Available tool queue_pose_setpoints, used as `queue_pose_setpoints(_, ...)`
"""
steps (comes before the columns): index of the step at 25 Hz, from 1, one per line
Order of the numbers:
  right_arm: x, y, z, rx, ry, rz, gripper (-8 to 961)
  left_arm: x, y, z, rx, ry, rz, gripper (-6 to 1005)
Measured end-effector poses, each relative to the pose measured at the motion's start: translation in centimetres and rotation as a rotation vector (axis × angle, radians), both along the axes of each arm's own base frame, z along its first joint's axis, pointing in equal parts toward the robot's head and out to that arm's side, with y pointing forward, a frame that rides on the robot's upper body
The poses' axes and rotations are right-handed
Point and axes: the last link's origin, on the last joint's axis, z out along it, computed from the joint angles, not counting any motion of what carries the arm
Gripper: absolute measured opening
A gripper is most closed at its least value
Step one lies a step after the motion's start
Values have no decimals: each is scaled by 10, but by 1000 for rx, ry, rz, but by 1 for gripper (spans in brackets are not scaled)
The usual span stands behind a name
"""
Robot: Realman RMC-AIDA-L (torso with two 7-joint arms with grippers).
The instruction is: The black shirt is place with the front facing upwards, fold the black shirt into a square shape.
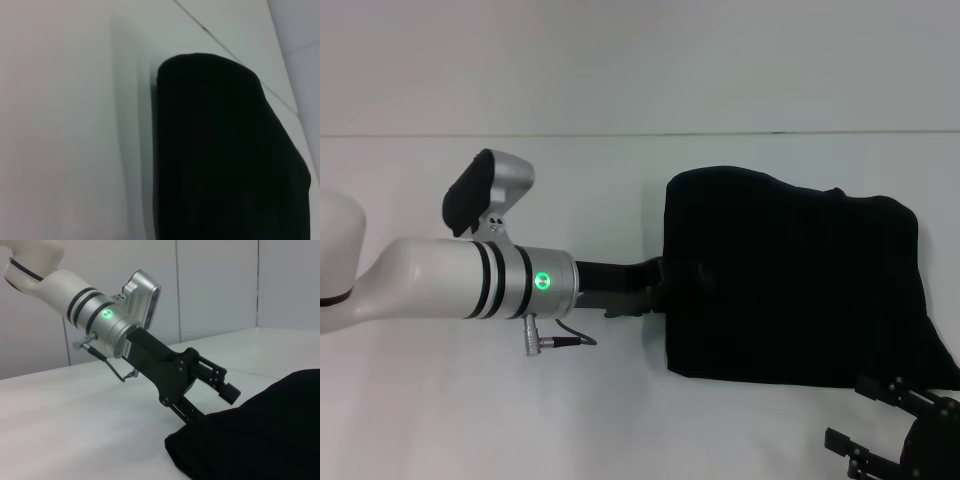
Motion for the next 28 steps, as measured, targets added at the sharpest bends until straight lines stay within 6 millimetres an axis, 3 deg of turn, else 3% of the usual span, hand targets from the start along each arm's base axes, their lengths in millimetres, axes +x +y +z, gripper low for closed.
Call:
queue_pose_setpoints(7,-1,1,0,6,4,1,782,2,-2,-5,4,25,-61,803)
queue_pose_setpoints(24,-2,4,1,16,14,-2,778,-2,-1,-1,60,-7,-70,103)
queue_pose_setpoints(28,-2,5,2,22,16,-5,779,0,0,-1,63,-13,-75,76)
